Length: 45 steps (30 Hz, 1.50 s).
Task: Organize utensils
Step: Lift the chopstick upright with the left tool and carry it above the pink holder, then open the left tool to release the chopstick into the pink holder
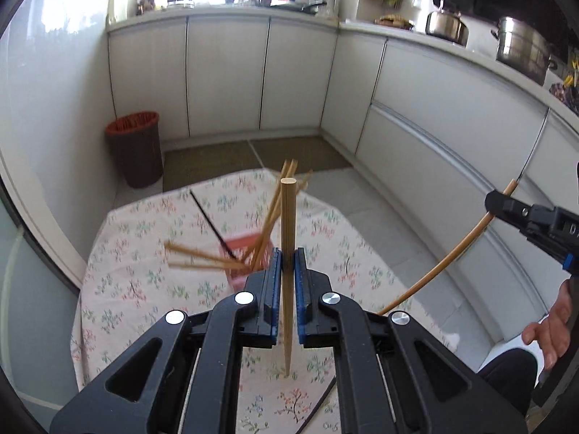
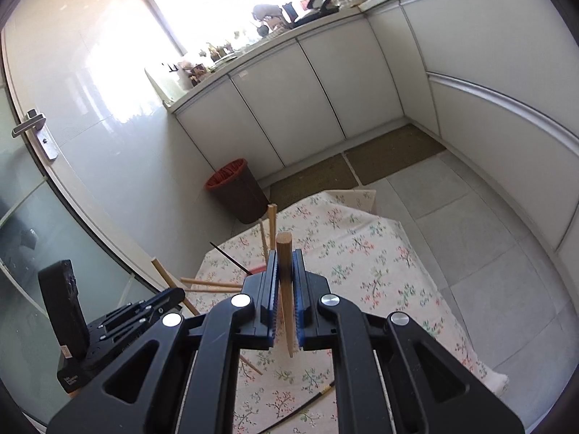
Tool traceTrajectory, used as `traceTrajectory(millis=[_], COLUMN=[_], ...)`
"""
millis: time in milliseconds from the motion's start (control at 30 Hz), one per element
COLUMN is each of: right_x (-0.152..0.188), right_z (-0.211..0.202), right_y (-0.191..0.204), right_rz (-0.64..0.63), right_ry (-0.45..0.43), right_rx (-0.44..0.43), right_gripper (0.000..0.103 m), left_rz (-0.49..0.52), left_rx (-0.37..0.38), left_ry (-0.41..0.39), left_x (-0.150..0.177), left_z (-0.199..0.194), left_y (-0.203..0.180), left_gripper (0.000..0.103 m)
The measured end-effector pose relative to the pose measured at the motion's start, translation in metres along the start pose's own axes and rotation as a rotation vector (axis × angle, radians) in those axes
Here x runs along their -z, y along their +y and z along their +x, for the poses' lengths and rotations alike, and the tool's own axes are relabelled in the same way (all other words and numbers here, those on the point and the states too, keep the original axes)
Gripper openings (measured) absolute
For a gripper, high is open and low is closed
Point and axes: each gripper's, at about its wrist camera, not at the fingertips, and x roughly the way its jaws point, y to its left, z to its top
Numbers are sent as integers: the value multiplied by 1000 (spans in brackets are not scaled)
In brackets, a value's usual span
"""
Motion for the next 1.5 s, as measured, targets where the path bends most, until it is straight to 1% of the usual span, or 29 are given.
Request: traceTrajectory(millis=[100,233,333,433,500,533,600,667,700,800,967,1000,1100,1333,1433,1500], right_x=[-19,-44,-56,-62,-64,-63,-62,-60,-59,-58,-60,-60,-59,-47,-36,-28], right_z=[-2,-5,-2,6,15,21,31,41,46,54,68,71,81,114,135,146], right_y=[10,25,32,37,37,37,38,39,39,42,49,52,63,79,80,81], right_rz=[-9,-44,-63,-79,-81,-80,-77,-74,-75,-80,-90,-94,-122,-199,-215,-224], right_ry=[-9,-58,-83,-94,-92,-86,-74,-61,-56,-54,-52,-50,-52,-57,-40,-33], right_rx=[-23,-34,-49,-54,-57,-60,-63,-66,-68,-64,-61,-59,-45,-4,-7,-22], right_gripper=[8,8,8,8,8,8,8,8,8,8,8,8,8,8,9,11], left_rz=[-2,-7,-27,-59,-74,-94,-119,-146,-161,-212,-251,-258,-278,-312,-320,-321], left_rx=[-5,-43,-81,-111,-138,-133,-138,-139,-137,-120,-129,-133,-133,-139,-138,-144], left_ry=[-47,-133,-178,-196,-203,-188,-129,-93,-95,-136,-217,-230,-252,-223,-220,-218], left_x=[-26,-61,-79,-87,-84,-80,-67,-51,-47,-41,-45,-45,-44,-41,-42,-41], left_z=[-6,-13,-3,15,30,41,63,74,73,56,22,18,8,16,16,15], left_y=[-1,-1,4,10,13,17,24,30,33,45,59,60,67,81,85,86], left_gripper=[6,6,6,6,6,6,7,7,7,8,12,16,17,17,18,22])
